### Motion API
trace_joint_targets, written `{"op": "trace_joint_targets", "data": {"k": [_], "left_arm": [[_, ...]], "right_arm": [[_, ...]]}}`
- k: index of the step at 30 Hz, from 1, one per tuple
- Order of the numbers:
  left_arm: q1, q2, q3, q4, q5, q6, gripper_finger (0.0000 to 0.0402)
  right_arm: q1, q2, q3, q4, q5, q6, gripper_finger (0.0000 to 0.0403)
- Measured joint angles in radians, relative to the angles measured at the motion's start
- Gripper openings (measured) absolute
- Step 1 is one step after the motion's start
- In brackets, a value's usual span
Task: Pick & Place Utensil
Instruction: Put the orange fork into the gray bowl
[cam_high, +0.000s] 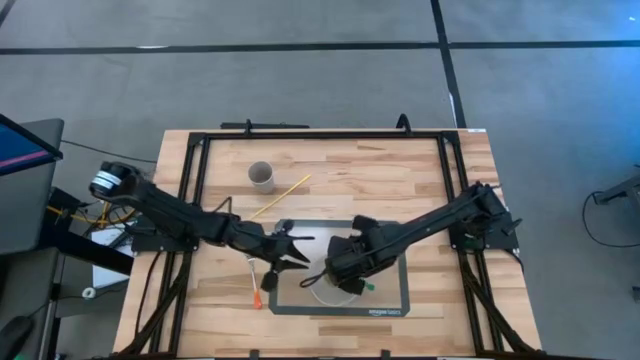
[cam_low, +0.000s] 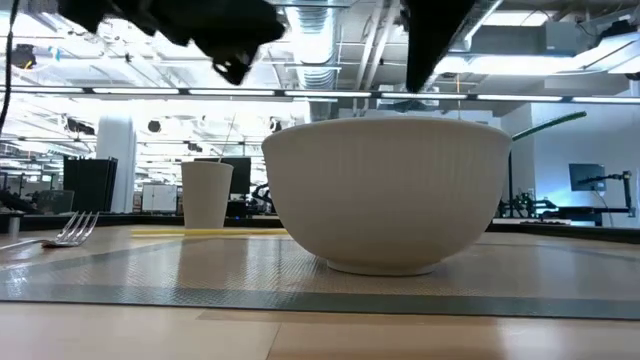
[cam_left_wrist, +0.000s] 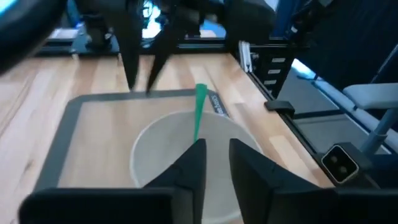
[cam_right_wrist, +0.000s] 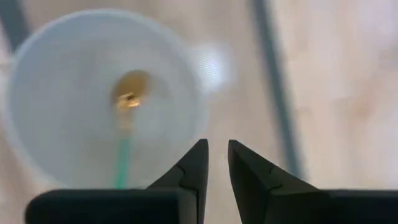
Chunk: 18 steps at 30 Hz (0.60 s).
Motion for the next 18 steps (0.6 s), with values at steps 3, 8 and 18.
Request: {"op": "trace_joint_targets", "data": {"k": [3,8,18], "left_arm": [[0.000,-0.088,0.000,-0.144,-0.035,-0.083,0.0085],[-0.008,-0.220,0.000,-0.388,-0.114,-0.302,0.0090],[-0.128,-0.237,-0.064,-0.807,-0.090,-0.919,0.0090]], "right_arm": [[0.018,-0.033,0.015,-0.066,0.144,-0.080,0.0055],[0.037,-0.143,-0.010,-0.093,0.232,-0.134,0.0055],[-0.017,-0.515,-0.355,0.253,0.254,-0.320,0.0055]]}}
